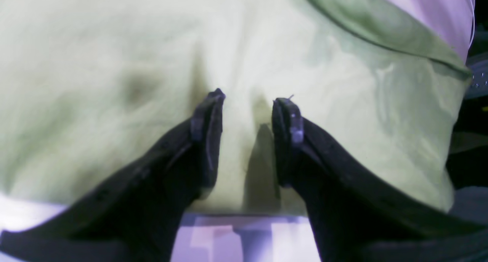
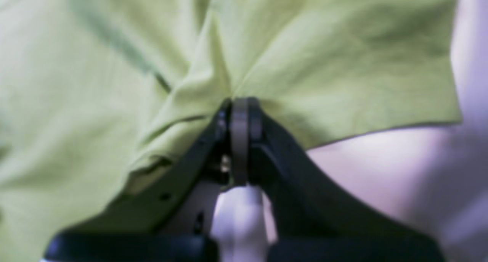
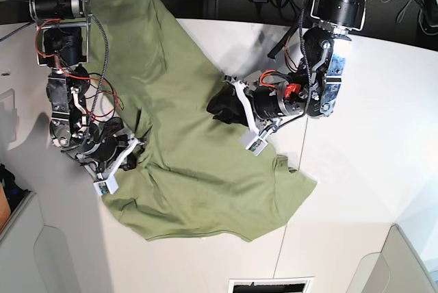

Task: Layout the t-shirt on the table in an organized manner, then fold the t-shirt properly
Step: 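Grasp the shirt with both grippers and pull it to spread flat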

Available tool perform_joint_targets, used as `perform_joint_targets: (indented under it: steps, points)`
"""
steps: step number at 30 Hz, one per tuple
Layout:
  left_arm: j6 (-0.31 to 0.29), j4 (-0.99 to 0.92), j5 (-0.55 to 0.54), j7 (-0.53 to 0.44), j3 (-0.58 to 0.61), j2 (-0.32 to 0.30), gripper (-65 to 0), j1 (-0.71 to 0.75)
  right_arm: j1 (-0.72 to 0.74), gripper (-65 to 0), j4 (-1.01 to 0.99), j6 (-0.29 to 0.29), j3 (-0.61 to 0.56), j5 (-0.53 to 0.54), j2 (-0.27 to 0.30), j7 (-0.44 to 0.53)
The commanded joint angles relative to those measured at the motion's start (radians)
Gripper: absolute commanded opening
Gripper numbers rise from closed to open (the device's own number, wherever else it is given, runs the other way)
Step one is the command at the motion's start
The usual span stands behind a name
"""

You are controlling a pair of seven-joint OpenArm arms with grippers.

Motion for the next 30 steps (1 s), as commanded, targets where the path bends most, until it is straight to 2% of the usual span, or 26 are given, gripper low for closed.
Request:
perform_joint_targets:
  steps: [1,4,7,14,17,20,22,25,30]
  points:
    - [0.016,0.008,0.038,0.027,-0.004,-0.029,-41.6,-0.008,0.026,-65.0,0.007,-0.021,0.004,-0.016,0.027,-0.003]
    - [0.016,0.008,0.036,0.027,-0.004,-0.078,-41.6,-0.009,0.027,-65.0,0.007,-0.063,0.004,-0.016,0.066,0.003]
    - [0.016,0.008,0.011,0.027,-0.003,-0.109,-41.6,-0.012,0.027,-65.0,0.007,-0.08,0.004,-0.014,0.092,0.003]
    - [0.016,0.008,0.0,0.028,-0.004,-0.114,-41.6,-0.044,0.021,-65.0,0.068,-0.079,0.036,0.033,0.108,0.007]
    - [0.016,0.011,-0.015,0.079,-0.004,-0.119,-41.6,-0.075,0.021,-65.0,0.131,-0.079,0.051,0.075,0.107,-0.028]
    - [0.007,0.032,-0.117,0.157,-0.004,-0.137,-41.6,-0.1,0.021,-65.0,0.202,-0.078,0.052,0.108,0.105,-0.055]
    - [-0.026,0.064,-0.213,0.197,-0.004,-0.147,-41.6,-0.099,0.021,-65.0,0.234,-0.075,0.052,0.111,0.099,-0.068]
    - [-0.027,0.113,-0.314,0.239,-0.003,-0.147,-41.6,-0.093,0.024,-65.0,0.227,-0.058,0.051,0.109,0.077,-0.055]
    - [-0.027,0.172,-0.432,0.274,-0.003,-0.14,-41.6,-0.084,0.024,-65.0,0.148,-0.055,0.051,0.013,0.023,0.008]
